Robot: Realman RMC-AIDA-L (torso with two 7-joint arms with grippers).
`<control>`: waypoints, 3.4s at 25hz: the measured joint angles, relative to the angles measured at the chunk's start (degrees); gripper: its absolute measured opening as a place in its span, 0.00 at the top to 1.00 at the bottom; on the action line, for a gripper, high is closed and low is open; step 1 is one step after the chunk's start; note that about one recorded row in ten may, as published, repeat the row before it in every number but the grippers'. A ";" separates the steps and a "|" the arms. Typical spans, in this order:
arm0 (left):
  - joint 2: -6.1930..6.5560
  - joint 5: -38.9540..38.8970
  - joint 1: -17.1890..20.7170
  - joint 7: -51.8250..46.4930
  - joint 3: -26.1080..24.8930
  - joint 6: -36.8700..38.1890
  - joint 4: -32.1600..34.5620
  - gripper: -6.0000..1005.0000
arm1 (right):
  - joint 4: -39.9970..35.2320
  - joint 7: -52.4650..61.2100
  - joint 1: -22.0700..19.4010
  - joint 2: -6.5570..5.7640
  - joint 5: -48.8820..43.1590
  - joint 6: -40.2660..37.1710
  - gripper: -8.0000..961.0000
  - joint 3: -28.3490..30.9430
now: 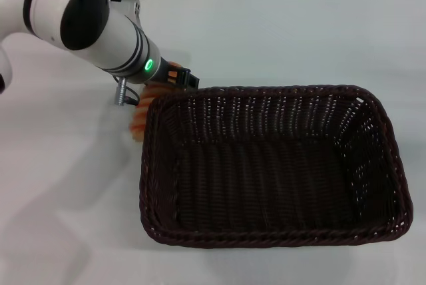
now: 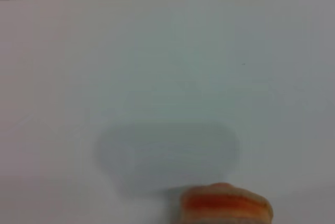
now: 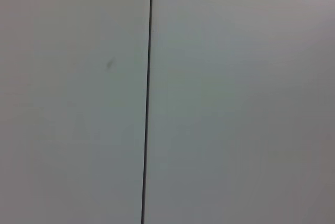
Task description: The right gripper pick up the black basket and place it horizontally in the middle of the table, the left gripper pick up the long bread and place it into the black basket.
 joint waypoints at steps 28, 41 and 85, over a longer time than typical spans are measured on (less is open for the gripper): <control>0.23 3.67 2.57 15.34 -4.17 -11.32 -36.85 0.52 | 0.32 0.00 0.12 -0.40 -1.21 0.05 0.66 0.37; 0.19 -21.31 10.26 32.03 2.65 -23.16 -55.18 0.61 | 0.06 0.00 0.71 -1.30 -1.07 0.21 0.66 0.37; -0.10 -5.85 24.29 1.60 3.82 134.46 40.38 0.14 | 0.78 -0.03 5.70 0.42 -1.18 0.99 0.66 3.44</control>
